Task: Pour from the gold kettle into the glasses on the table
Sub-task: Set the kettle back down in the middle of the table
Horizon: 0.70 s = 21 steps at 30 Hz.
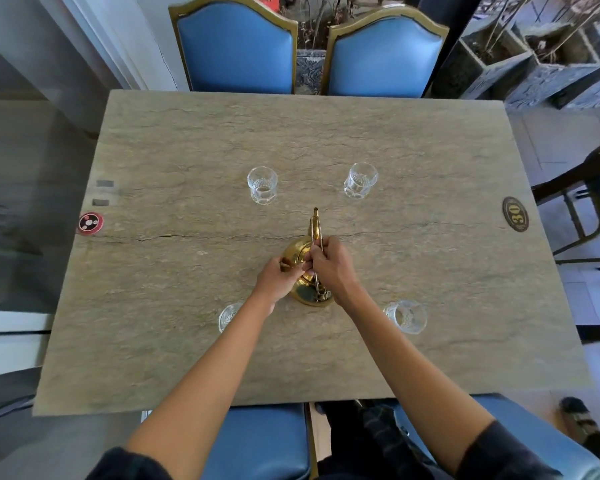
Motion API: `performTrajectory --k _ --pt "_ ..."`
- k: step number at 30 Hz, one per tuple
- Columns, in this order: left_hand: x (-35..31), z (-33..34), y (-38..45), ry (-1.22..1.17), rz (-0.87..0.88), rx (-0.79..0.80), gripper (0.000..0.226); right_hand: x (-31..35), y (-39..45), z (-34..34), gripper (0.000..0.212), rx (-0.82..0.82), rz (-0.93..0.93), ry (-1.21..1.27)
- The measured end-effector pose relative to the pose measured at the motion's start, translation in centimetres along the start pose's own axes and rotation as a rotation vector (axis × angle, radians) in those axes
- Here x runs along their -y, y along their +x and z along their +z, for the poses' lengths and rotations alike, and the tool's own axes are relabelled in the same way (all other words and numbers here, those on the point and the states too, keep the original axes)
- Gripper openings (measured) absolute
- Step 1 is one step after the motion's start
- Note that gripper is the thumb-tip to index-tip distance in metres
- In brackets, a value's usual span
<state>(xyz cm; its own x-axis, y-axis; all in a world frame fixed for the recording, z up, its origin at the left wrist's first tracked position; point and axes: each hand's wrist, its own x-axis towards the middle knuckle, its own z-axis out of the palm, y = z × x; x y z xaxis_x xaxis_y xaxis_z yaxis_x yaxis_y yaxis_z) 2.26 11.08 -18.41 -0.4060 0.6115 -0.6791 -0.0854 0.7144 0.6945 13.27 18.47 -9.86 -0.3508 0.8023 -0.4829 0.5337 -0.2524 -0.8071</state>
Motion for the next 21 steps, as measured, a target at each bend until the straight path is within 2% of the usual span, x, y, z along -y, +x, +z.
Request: performTrajectory --k 2,8,12,16,21 --pt "-0.2 0.0 0.4 -0.001 -0.017 -0.005 0.05 0.4 0.3 -0.1 0.013 -0.009 -0.004 0.007" --pt "-1.3 -0.4 1.5 0.0 -0.001 -0.035 0.046 1.4 1.3 -0.1 0.016 -0.018 -0.006 0.044" --pt "-1.7 -0.5 1.7 0.004 -0.001 -0.054 0.048 1.8 2.0 -0.1 0.023 -0.025 -0.011 -0.016" --pt "-1.9 -0.5 1.5 0.044 0.004 -0.064 0.052 1.4 2.7 0.0 0.018 -0.006 -0.02 -0.094" --pt "-2.3 -0.3 -0.3 0.136 0.027 -0.097 0.05 1.0 2.0 0.3 0.029 -0.02 -0.051 -0.169"
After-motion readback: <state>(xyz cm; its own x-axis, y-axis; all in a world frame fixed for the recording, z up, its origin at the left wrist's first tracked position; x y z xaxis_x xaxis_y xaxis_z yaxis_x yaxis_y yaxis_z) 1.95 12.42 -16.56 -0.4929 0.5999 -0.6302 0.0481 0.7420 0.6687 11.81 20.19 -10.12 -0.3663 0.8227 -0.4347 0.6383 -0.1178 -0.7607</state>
